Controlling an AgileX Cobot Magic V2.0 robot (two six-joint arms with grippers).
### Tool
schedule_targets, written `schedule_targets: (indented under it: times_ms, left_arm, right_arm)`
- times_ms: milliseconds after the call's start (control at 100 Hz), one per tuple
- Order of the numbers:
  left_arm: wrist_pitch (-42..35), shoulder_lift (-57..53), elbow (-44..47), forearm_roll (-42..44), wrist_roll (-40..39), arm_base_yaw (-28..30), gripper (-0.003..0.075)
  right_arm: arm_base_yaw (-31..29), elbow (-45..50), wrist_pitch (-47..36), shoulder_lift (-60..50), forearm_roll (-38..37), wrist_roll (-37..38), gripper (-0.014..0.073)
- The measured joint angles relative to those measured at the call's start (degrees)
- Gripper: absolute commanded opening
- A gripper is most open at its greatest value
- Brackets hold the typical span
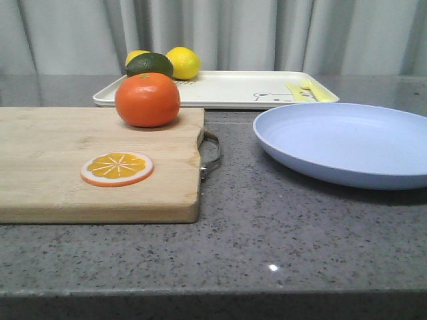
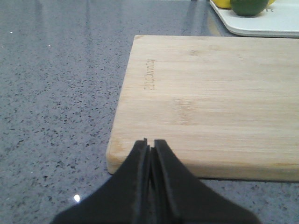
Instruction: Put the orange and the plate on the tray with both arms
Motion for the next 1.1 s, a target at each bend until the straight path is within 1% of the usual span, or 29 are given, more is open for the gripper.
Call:
schedule_targets:
  times_ms: [950, 1100]
  left_arm:
    - [-0.4, 0.0, 0.0, 0.0, 0.0, 0.0, -0.0020]
    - [-3.1, 0.0, 0.0, 0.0, 0.0, 0.0, -0.0020]
  right_arm:
    - [0.0, 0.0, 0.0, 0.0, 0.0, 0.0, -0.0067]
    - [0.0, 0.1, -2.1, 0.0, 0.0, 0.0, -0.0067]
